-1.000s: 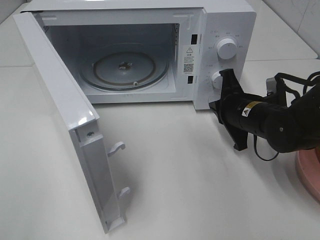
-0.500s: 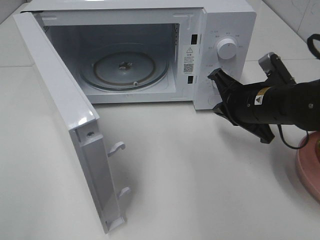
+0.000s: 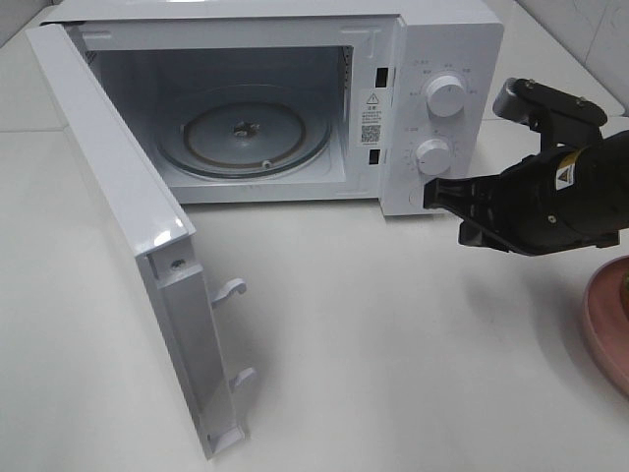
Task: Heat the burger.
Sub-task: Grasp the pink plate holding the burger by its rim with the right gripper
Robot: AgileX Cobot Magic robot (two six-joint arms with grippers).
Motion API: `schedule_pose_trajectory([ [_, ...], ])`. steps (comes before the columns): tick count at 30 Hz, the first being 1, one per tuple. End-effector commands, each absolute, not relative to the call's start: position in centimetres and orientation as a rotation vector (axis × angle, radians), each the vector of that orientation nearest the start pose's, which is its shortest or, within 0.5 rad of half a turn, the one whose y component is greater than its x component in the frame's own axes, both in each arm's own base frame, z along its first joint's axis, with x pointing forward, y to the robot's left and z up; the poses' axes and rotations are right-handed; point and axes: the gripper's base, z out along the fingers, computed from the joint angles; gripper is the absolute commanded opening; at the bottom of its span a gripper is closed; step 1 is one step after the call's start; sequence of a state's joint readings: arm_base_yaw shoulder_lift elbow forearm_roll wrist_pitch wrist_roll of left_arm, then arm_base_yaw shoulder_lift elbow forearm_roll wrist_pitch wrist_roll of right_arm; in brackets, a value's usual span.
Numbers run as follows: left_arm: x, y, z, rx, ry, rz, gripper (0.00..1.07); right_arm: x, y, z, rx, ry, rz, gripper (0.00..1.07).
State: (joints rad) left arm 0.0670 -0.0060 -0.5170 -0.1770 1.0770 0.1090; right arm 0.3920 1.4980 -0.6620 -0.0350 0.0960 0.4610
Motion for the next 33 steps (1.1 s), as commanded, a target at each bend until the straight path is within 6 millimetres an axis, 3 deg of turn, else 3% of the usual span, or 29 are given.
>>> schedule_pose_trajectory([
  [1, -1.1, -1.6, 28.2, 0.056, 2.005, -0.110, 0.82, 25.0, 10.0, 19.0, -0.059, 2.488, 0.298, 0.03],
  [13, -1.1, -1.6, 28.2, 0.056, 2.005, -0.110, 0.82, 21.6, 8.4, 20.3, -0.288, 2.729, 0.114, 0.07],
  [20, -1.1, -1.6, 28.2, 0.056, 2.005, -0.110, 0.82, 21.3, 7.5, 20.8, -0.363, 2.807, -0.018, 0.14],
  [21, -1.1, -1.6, 28.2, 0.056, 2.005, -0.110, 0.82, 21.4, 7.0, 20.8, -0.357, 2.814, -0.043, 0.24],
  [22, -1.1, -1.6, 28.2, 0.056, 2.005, -0.110, 0.82, 21.4, 7.0, 20.8, -0.357, 2.814, -0.043, 0.24],
  [23, -1.1, -1.6, 28.2, 0.056, 2.005, -0.110, 0.82, 21.5, 6.8, 20.8, -0.366, 2.815, -0.055, 0.31],
  [24, -1.1, -1.6, 28.2, 0.056, 2.005, -0.110, 0.82, 21.6, 6.4, 20.8, -0.393, 2.813, -0.078, 0.52],
  [25, -1.1, -1.6, 28.2, 0.056, 2.005, -0.110, 0.82, 21.6, 6.4, 20.8, -0.393, 2.813, -0.078, 0.52],
  [26, -1.1, -1.6, 28.2, 0.056, 2.005, -0.110, 0.82, 21.7, 6.0, 20.9, -0.438, 2.803, -0.106, 0.72],
  [27, -1.1, -1.6, 28.2, 0.056, 2.005, -0.110, 0.82, 21.8, 5.8, 20.9, -0.457, 2.796, -0.121, 0.83],
  [28, -1.1, -1.6, 28.2, 0.056, 2.005, -0.110, 0.82, 21.8, 5.8, 20.9, -0.457, 2.796, -0.121, 0.83],
  [29, -1.1, -1.6, 28.2, 0.056, 2.005, -0.110, 0.82, 21.9, 5.5, 20.9, -0.481, 2.788, -0.142, 1.00],
  [33, -1.1, -1.6, 28.2, 0.056, 2.005, -0.110, 0.82, 22.1, 4.9, 20.9, -0.489, 2.785, -0.159, 0.99],
])
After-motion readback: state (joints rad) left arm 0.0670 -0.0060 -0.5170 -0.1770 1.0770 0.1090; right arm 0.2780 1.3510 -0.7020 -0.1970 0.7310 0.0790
